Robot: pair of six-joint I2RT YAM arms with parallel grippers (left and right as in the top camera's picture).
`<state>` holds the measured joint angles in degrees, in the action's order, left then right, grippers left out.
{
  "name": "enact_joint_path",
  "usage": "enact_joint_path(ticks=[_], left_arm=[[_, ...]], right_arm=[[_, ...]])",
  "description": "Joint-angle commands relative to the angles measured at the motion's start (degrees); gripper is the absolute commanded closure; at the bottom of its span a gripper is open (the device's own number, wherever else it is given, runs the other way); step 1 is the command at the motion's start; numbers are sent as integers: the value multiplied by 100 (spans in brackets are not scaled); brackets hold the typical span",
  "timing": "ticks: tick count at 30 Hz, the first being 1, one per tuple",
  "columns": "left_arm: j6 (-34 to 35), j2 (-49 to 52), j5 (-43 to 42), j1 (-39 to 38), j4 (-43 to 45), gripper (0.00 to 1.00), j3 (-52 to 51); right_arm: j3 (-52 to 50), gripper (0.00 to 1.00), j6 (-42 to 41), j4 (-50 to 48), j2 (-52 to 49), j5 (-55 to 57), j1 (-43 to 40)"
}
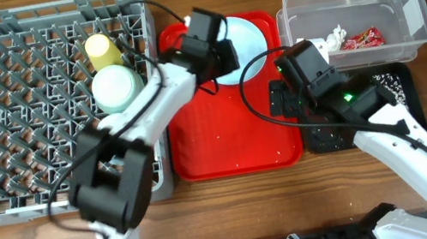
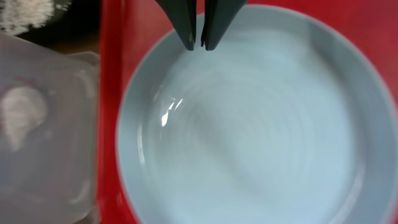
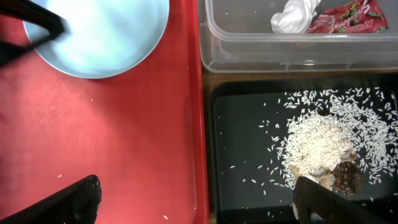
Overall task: Sort waste into correct bins and load items into the dishwasher rack
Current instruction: 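Reach the left gripper to the light-blue plate and grasp its edge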
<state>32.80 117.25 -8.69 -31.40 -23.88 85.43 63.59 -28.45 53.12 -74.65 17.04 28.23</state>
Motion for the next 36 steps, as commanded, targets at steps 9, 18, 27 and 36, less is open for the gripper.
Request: enact_joint_path(ticks=[9,18,27,36], left_arm=[[68,627,-140,-96,-697,96,-2],[-1054,610,-2031,-103,-3174,96,-2],[-1360,439,-1823,-24,-3598,88,72],[-1266,-487,461,511,-3685,82,343]], right_arm=[[59,0,-7,0,-2,109,-13],[59,0,-7,-2,-2,109,-13],[59,0,-7,-2,-2,109,-13],[59,0,-7,-2,-2,109,-13]])
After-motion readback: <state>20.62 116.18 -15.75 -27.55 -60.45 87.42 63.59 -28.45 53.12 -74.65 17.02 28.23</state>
